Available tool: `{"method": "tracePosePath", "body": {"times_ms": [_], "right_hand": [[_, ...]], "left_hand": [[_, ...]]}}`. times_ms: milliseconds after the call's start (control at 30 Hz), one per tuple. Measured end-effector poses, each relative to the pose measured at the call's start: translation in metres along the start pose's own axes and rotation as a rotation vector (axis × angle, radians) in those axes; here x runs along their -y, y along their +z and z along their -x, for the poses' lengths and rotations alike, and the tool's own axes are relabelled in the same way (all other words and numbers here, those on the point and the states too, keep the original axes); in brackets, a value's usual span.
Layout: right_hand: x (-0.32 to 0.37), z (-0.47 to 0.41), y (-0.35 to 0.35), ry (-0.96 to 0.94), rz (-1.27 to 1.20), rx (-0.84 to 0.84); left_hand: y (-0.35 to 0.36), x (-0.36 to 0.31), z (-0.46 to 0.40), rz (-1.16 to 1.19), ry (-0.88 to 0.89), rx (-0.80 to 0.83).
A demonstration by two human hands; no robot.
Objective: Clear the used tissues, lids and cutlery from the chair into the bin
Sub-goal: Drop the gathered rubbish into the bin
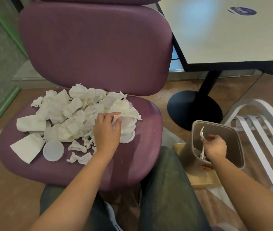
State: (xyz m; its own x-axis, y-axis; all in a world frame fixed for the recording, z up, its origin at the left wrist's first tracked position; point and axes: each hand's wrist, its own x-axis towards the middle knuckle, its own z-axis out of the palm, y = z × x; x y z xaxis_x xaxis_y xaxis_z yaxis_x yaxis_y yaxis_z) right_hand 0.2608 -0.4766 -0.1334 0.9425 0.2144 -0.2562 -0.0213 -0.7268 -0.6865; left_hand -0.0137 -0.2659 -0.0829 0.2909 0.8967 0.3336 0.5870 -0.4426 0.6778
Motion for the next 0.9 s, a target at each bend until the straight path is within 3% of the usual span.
{"method": "tracePosePath", "body": {"times_ms": [100, 300, 433, 600, 900], "right_hand": [[0.008, 0.007, 0.004, -0.06, 0.048, 0.01], [0.069, 0.047, 0.037, -0.329, -0.081, 0.114], [0.111, 0.086, 0.052, -0.359, -0.28, 0.28], [0.13, 0.114, 0.067, -0.362, -0.409, 0.535], [0.097, 0.081, 0.031, -0.279, -0.434, 0.374]], "left_hand": [[-0.003, -0.004, -0.003, 0.085, -0.033, 0.025], [-0.002, -0.003, -0.009, 0.208, -0.134, 0.049], [0.001, -0.008, -0.011, 0.302, -0.291, 0.061], [0.006, -0.012, -0.011, 0.448, -0.364, 0.113], [0.067, -0.066, -0.002, 0.777, -0.496, 0.335]]}}
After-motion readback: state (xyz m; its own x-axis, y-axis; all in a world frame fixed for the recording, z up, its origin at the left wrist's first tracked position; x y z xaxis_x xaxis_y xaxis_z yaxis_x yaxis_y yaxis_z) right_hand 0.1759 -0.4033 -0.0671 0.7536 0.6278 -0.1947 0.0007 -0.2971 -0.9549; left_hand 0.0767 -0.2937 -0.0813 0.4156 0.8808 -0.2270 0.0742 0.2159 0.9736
